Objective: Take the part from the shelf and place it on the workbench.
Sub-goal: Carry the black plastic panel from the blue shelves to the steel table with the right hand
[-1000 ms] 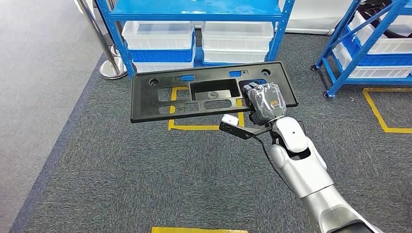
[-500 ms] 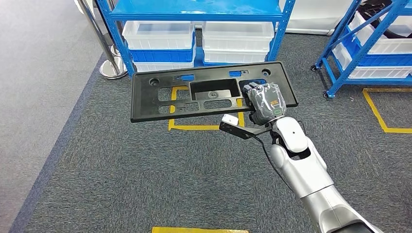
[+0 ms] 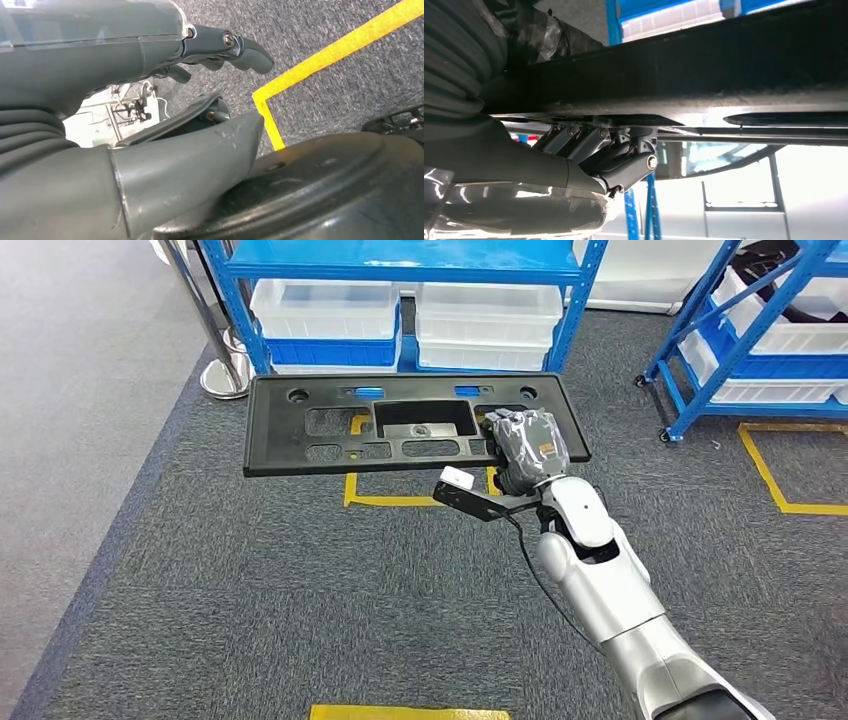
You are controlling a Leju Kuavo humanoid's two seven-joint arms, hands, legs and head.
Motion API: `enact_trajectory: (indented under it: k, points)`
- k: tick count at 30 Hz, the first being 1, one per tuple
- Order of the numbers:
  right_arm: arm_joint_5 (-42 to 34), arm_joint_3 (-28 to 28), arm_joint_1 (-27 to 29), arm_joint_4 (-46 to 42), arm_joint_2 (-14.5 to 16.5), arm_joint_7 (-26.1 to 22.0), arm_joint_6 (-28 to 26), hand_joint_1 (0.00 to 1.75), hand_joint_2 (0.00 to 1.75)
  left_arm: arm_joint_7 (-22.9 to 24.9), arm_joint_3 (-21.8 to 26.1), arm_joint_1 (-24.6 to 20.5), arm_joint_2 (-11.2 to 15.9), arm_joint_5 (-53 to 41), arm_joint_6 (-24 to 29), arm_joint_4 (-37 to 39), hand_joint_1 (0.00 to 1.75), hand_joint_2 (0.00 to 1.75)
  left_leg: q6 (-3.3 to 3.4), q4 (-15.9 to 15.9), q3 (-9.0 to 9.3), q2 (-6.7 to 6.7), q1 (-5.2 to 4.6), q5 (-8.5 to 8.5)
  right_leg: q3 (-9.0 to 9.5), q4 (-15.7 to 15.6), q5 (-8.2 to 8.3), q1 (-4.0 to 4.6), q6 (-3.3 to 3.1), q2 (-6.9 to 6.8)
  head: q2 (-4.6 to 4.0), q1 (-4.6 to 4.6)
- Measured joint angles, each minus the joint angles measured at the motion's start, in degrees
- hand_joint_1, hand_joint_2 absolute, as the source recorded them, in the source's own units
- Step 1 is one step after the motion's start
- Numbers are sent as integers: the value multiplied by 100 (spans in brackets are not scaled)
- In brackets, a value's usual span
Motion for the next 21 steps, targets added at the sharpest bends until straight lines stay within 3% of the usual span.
enact_trajectory:
  k: [1,2,3,5,7,8,11,13,15,16,17,18,19,21]
  points:
    - [-5,3,5,18,0,1,0,175,175,0,1,2,1,0,0,0,0,175,-2,5,-7,30,3,-1,-113,262,-86,-22,23,-3,0,1]
    - [-6,6,9,36,0,2,1,175,175,0,2,4,2,1,0,0,0,175,-10,16,-13,61,11,-6,-131,329,-60,-46,47,-10,0,-1]
    - [-6,8,11,49,0,2,1,175,175,0,4,5,3,0,0,0,0,175,-26,35,-18,93,23,-16,-38,174,68,-68,69,-28,0,0]
    - [-6,10,4,64,0,2,0,175,175,1,14,8,16,0,1,-2,0,175,-96,108,-27,154,41,-60,365,-556,408,-87,102,-190,1,1]
    - [-6,12,-8,69,3,3,-1,175,175,1,26,13,32,1,0,-5,0,175,-181,191,-38,206,22,-108,598,-1035,557,-80,48,-325,1,-1]
    - [-6,13,-10,74,4,5,-1,175,175,1,30,16,41,3,-1,-8,0,175,-215,208,-40,237,4,-116,595,-1070,546,-67,-6,-330,2,-2]
    - [-6,15,-10,85,7,4,-2,175,175,1,34,21,54,9,-2,-9,0,175,-286,242,-59,300,19,-166,550,-1081,609,-65,-154,-163,1,-3]
    - [-6,15,-19,85,11,1,-2,175,175,-2,34,21,57,10,-4,-8,0,175,-326,613,-207,156,40,-455,532,-1107,656,-67,-233,-70,1,-5]
    - [-6,15,-20,91,25,1,-2,175,175,-6,35,22,55,11,-7,-7,0,175,-338,1396,-522,1,43,-873,497,-1107,684,-39,-278,40,1,-5]
    - [-6,15,-14,95,32,1,-1,175,175,-6,35,24,52,11,-9,-7,0,175,-332,1736,-663,-27,39,-998,483,-1104,692,-16,-291,107,1,-5]
    - [-6,15,-8,102,36,1,-1,175,175,-7,36,27,52,11,-12,-7,0,175,-312,1895,-724,-39,32,-1013,475,-1100,698,6,-299,178,1,-5]
    - [-6,15,-5,107,37,1,-1,175,175,-7,36,29,50,11,-16,-7,0,175,-279,1817,-674,-56,22,-912,473,-1094,700,26,-303,253,1,-4]
    - [-6,15,-5,110,38,1,-1,175,175,-7,36,31,46,11,-21,-7,0,175,-236,1520,-522,-99,12,-725,477,-1090,701,43,-304,329,1,-5]
    - [-8,15,-16,113,40,1,-2,175,175,-7,37,34,39,12,-29,-7,0,175,-125,734,-143,-394,7,-382,471,-1083,708,56,-293,469,2,-1]
